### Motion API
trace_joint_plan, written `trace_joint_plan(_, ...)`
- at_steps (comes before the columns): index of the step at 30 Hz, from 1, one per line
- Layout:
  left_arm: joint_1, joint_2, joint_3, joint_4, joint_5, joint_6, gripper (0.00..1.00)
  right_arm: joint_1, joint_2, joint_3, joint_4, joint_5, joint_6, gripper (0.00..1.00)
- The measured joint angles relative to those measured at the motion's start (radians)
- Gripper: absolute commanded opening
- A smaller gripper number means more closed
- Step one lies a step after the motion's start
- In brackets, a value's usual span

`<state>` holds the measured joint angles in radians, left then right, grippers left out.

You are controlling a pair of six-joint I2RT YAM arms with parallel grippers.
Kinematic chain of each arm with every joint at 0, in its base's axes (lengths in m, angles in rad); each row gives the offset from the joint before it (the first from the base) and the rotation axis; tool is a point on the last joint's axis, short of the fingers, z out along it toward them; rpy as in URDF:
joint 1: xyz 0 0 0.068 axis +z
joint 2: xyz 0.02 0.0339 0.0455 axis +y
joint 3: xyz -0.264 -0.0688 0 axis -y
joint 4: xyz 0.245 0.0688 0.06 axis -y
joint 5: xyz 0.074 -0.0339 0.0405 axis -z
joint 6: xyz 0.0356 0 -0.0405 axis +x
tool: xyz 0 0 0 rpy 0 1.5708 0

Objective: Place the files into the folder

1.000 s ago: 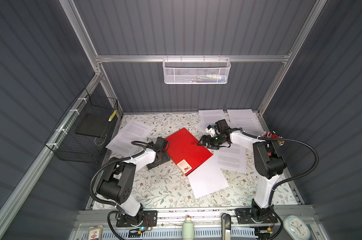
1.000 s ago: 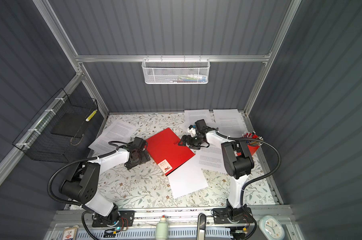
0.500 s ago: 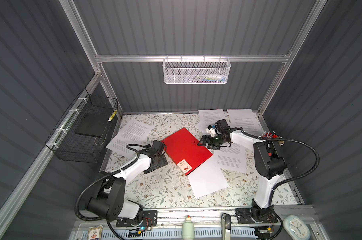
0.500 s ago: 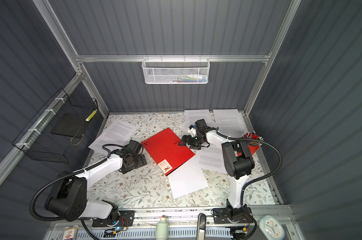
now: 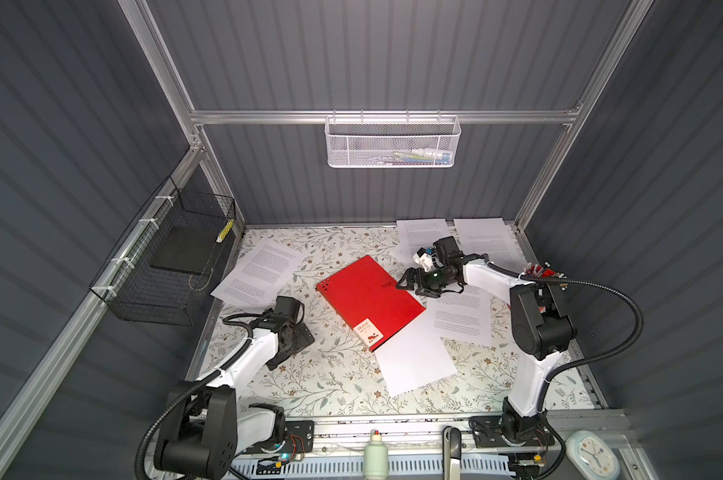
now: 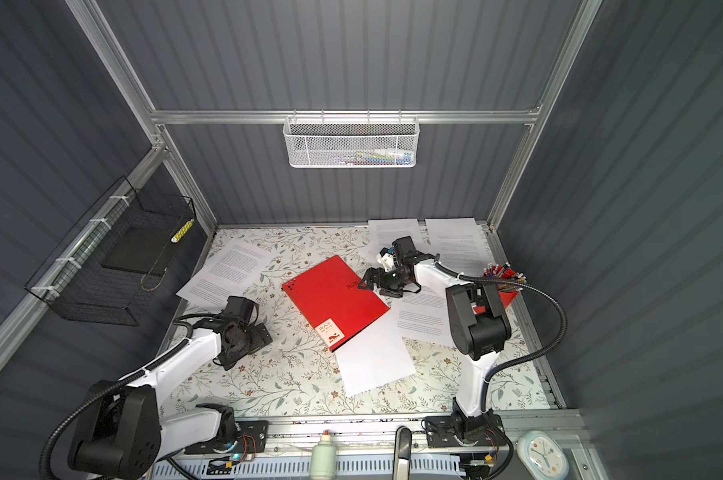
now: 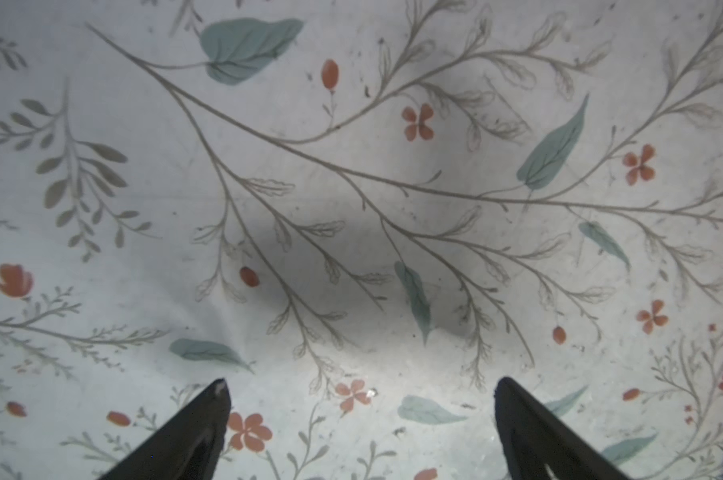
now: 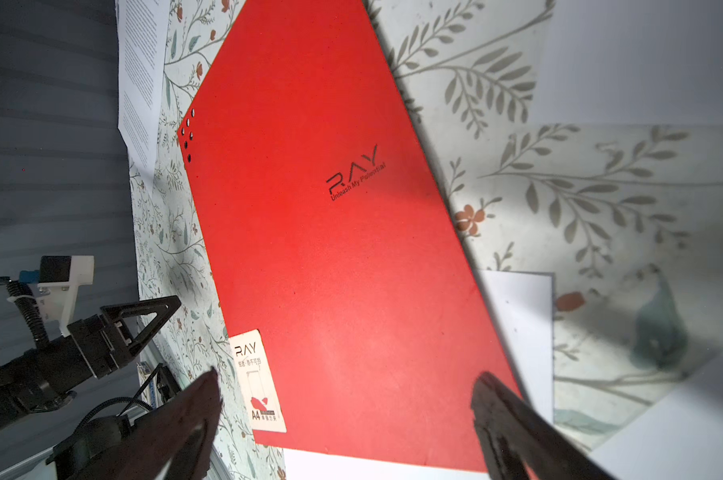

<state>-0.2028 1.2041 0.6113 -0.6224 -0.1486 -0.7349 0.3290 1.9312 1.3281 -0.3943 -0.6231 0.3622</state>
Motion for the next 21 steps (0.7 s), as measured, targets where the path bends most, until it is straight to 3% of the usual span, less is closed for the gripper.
trace_joint_plan(4, -0.007, -0.020, 0.003, 0.042, 0.095, 0.028, 1.00, -0.002, 0.000, 0.000, 0.003, 0.002, 0.000, 0.96)
trace_joint_plan(8, -0.099, -0.031, 0.061, 0.105, 0.180, 0.055, 1.00, -0.017, 0.000, 0.000, 0.004, 0.018, 0.002, 0.98)
trace_joint_plan(15, -0.173, 0.141, 0.151, 0.346, 0.367, 0.029, 1.00, -0.037, 0.002, 0.005, 0.003, 0.036, 0.005, 0.98)
trace_joint_plan(21, -0.216, 0.262, 0.142, 0.510, 0.416, -0.063, 1.00, -0.036, 0.070, 0.097, 0.001, 0.033, -0.005, 0.97)
